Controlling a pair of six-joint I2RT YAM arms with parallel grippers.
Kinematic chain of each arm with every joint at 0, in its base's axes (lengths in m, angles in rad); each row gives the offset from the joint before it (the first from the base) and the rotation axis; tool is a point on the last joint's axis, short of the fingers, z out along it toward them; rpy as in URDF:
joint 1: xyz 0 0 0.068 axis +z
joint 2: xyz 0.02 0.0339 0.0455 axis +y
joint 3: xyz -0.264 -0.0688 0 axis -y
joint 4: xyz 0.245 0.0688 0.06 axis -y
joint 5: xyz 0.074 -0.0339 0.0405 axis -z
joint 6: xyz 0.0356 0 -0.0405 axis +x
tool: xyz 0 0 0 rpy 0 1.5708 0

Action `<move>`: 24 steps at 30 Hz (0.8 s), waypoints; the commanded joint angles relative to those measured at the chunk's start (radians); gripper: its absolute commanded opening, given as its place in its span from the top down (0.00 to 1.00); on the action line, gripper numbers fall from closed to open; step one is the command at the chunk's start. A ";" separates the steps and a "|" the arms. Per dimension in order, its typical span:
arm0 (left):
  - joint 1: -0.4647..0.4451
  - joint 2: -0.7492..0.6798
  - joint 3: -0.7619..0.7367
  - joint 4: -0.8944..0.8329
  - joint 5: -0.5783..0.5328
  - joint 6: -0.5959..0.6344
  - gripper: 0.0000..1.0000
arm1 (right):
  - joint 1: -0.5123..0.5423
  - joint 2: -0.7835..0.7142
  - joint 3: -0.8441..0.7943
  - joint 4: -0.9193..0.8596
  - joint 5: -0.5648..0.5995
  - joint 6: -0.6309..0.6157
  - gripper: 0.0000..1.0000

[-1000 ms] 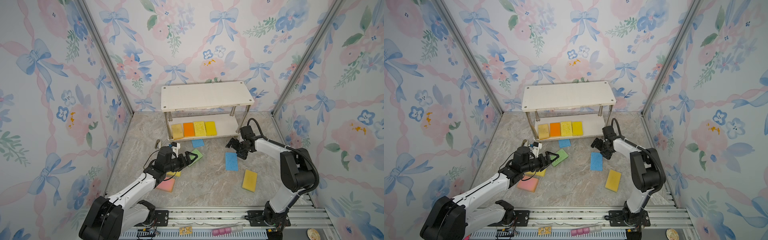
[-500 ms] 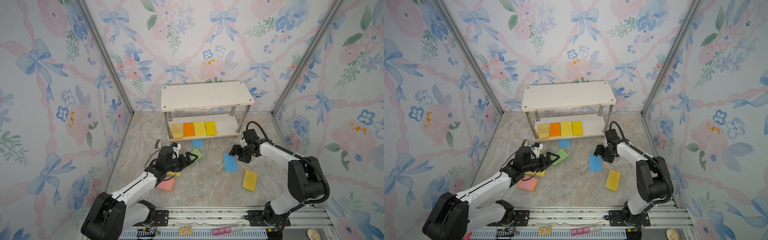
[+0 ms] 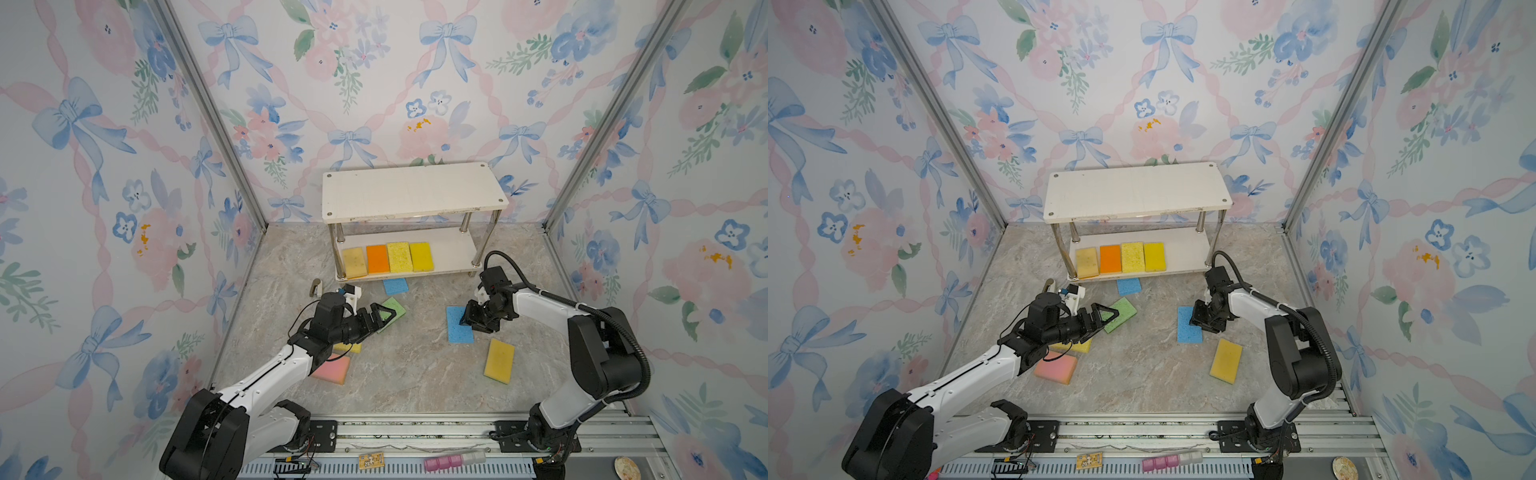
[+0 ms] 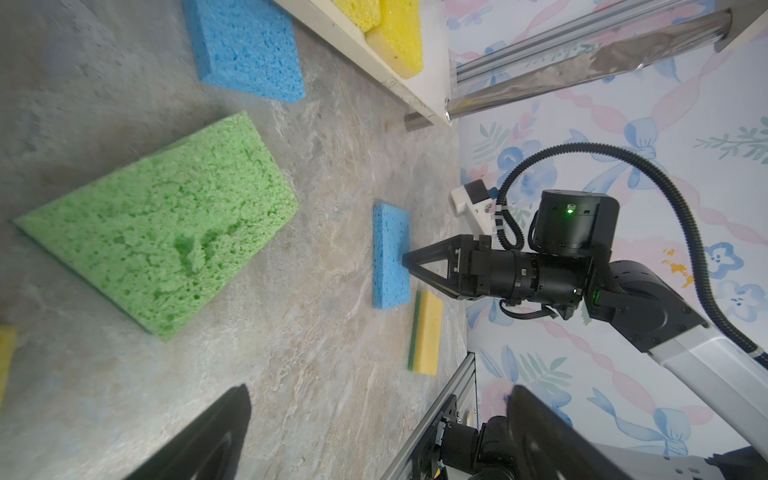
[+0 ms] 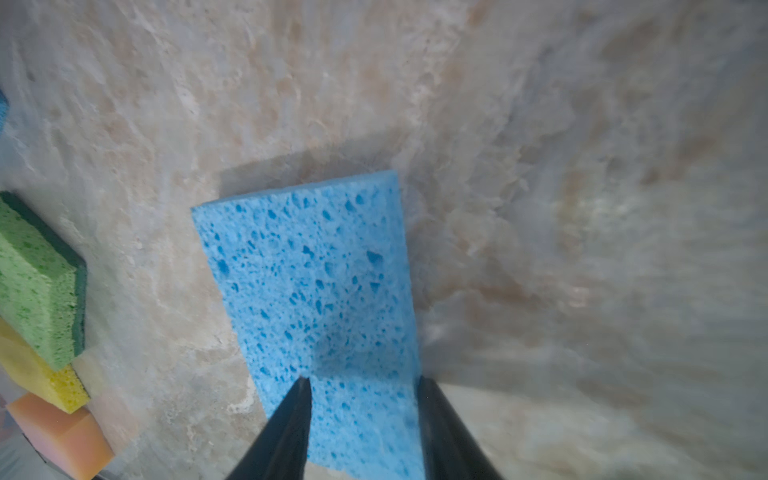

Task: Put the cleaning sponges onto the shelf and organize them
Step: 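Lower the right gripper onto the large blue sponge and grasp it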

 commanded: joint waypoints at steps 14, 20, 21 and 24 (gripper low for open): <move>0.002 0.020 0.027 0.021 0.026 0.005 0.02 | 0.041 -0.051 0.049 -0.058 0.039 -0.079 0.91; -0.033 0.119 0.089 0.109 0.069 -0.007 0.02 | 0.076 -0.100 0.132 -0.130 -0.016 -0.139 0.98; -0.041 0.140 0.094 0.138 0.079 -0.019 0.02 | 0.084 -0.109 0.147 -0.144 -0.030 -0.147 0.98; -0.070 0.197 0.117 0.204 0.101 -0.052 0.02 | 0.108 -0.131 0.178 -0.168 -0.102 -0.156 0.98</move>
